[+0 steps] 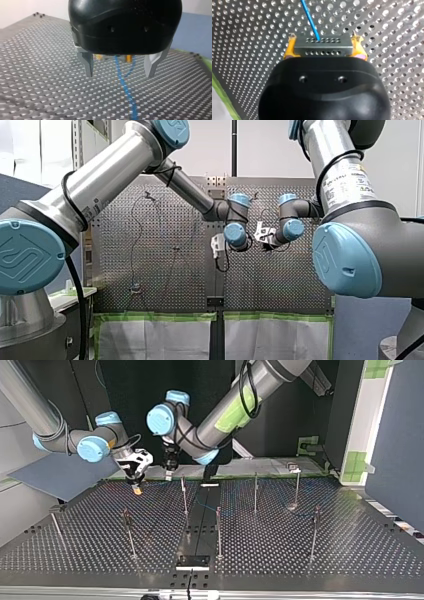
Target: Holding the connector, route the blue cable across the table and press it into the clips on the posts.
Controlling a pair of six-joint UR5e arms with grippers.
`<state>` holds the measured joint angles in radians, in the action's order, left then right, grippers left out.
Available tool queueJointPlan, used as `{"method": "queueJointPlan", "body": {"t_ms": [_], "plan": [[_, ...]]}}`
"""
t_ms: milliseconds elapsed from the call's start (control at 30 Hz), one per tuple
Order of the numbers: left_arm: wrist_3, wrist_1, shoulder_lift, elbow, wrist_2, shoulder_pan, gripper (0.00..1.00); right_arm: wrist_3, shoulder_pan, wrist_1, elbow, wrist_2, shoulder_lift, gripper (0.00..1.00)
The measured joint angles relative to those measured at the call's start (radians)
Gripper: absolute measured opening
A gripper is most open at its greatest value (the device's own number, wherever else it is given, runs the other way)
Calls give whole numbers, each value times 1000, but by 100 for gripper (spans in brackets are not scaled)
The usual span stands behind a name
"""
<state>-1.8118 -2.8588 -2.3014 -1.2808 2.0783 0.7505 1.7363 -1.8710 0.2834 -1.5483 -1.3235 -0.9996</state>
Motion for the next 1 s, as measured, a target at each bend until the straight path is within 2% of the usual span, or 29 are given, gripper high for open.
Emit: {"method": "queueJointPlan", "body": {"t_ms": [267,433,700,867,1000], "plan": [[-22,0,-1,62,12,2,100,0,6,-1,3,13,0,0],[-40,-12,-4,70,6,6,100,0,10,-2,8,15,0,0],[-51,-33,-52,72,8,27,100,0,19,-4,10,15,0,0],[-55,4,-93,86,42,35,100,0,21,-10,10,15,0,0],[-59,43,-104,97,80,43,100,-1,21,-15,10,18,-1,0]]}}
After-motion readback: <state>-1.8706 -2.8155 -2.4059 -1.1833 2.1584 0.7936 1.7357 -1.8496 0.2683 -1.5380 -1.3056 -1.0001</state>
